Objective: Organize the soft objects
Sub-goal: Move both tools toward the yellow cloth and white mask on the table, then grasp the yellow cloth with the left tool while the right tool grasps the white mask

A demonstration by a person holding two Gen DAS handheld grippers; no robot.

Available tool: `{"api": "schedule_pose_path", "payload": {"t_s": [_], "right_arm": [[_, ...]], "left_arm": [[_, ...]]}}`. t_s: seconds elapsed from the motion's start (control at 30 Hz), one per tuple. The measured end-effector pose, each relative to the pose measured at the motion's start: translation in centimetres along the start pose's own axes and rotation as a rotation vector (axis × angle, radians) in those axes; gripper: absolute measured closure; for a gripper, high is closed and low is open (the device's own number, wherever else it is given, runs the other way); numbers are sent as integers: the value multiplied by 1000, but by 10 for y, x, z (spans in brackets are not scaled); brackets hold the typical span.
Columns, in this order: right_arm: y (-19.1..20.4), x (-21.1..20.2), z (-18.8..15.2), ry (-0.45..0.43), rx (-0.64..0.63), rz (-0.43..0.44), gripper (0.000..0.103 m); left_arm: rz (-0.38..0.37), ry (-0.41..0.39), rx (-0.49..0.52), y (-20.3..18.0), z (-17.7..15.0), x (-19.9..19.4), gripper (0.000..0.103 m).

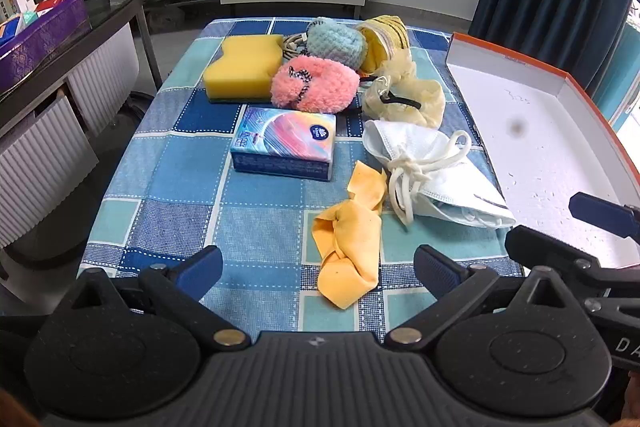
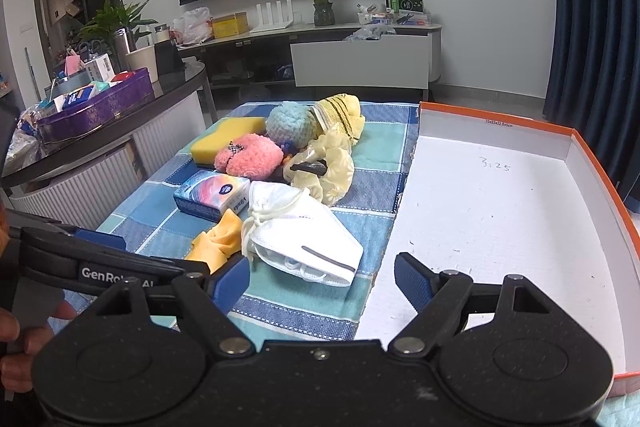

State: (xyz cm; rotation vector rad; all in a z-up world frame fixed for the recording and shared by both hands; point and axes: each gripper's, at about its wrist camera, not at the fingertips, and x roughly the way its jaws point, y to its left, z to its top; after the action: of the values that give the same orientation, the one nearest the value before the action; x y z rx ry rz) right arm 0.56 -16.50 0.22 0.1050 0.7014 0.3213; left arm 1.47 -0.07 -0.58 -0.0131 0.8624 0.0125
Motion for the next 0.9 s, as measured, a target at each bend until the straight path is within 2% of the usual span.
{"api": "schedule_pose_path", "payload": {"t_s": [0.43,0.57,0.9], "right_arm": [[-1,8,-1,18,-1,2,10],[-1,9,-1,21,2,0,10],[-5,14,1,33,10,-3,10]], "left_arm": [[-13,17,-14,4,3,9,0],[-18,20,-19,4,6,13,4],[-23,29,-8,1,8,24,8]]}}
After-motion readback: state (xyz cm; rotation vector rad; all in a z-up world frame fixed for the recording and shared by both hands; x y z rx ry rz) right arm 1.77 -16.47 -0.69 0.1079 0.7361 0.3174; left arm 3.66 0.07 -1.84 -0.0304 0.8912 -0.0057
